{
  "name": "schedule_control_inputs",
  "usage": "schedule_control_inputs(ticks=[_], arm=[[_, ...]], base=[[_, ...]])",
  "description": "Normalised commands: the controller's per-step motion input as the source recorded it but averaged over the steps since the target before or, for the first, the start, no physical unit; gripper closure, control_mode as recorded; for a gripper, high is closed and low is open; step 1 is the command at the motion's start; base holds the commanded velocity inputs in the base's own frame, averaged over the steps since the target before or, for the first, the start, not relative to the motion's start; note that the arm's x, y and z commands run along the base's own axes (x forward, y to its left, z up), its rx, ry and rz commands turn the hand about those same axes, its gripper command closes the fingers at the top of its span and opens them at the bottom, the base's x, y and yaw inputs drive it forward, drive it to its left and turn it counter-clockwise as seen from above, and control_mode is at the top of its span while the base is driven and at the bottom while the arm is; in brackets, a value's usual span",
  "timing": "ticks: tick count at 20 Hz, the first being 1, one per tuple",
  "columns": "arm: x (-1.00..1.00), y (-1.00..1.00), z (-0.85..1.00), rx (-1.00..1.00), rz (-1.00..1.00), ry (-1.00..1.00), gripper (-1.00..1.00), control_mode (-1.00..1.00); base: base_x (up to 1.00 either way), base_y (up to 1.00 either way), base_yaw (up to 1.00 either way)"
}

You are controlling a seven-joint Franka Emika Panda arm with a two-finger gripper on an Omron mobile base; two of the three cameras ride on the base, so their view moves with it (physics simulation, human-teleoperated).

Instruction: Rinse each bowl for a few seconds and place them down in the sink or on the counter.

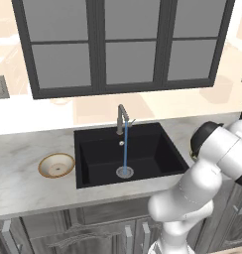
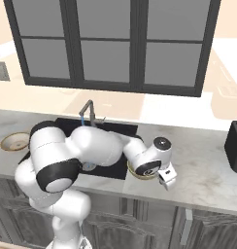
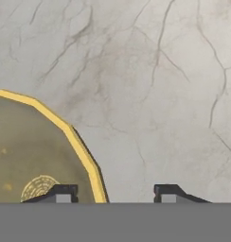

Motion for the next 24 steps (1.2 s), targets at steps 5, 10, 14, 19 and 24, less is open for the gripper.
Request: schedule_control_inputs(ticks=[5,10,14,19,24], arm=[[-0.04,0.0,0.26,0.02,0.0,-0.06,-1.0,-1.0],[-0.06,0.0,0.31,0.01,0.0,-0.05,-1.0,-1.0],[-0.23,0.0,0.46,0.0,-0.01,-0.1,-1.0,-1.0],[-0.43,0.15,0.78,-0.05,0.0,-0.14,-1.0,-1.0],[-0.68,0.12,0.96,-0.08,0.0,-0.2,-1.0,-1.0]], base=[[0.0,0.0,0.0],[0.0,0.0,0.0],[0.0,0.0,0.0],[0.0,0.0,0.0],[0.0,0.0,0.0]])
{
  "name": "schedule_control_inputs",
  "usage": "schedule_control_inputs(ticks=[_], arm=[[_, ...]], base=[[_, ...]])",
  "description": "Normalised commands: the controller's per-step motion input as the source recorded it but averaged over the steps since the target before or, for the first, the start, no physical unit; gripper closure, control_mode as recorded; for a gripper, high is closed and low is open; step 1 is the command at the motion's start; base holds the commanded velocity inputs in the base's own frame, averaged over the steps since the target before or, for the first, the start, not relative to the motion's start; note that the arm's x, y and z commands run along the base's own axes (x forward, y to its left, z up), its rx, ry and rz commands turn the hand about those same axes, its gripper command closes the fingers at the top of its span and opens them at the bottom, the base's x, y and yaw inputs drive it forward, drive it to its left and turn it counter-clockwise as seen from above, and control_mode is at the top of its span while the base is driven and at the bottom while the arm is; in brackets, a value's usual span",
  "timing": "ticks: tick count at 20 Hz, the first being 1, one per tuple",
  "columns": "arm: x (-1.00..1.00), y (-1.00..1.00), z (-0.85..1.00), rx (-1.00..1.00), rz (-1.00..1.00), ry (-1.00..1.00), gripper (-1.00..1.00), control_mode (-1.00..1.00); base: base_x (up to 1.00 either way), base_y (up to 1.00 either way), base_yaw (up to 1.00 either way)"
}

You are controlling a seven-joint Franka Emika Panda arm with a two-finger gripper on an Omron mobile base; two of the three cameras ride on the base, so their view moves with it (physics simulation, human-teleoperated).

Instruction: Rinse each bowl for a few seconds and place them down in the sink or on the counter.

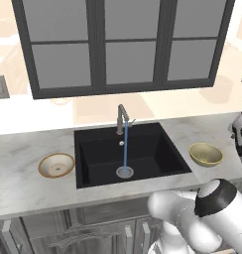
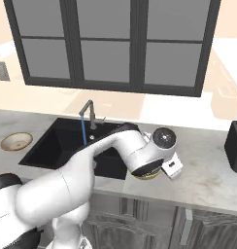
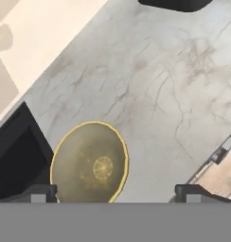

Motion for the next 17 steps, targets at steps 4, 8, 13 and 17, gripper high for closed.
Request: schedule_control_inputs(ticks=[4,8,13,17], arm=[[-0.67,0.26,1.0,-0.09,0.0,-0.2,-1.0,-1.0],[-0.65,0.36,1.0,-0.09,0.0,-0.19,-1.0,-1.0],[-0.73,0.48,0.99,-0.08,0.0,-0.19,-1.0,-1.0],[-0.67,0.67,0.96,-0.11,0.01,-0.2,-1.0,-1.0]], base=[[0.0,0.0,0.0],[0.0,0.0,0.0],[0.0,0.0,0.0],[0.0,0.0,0.0]])
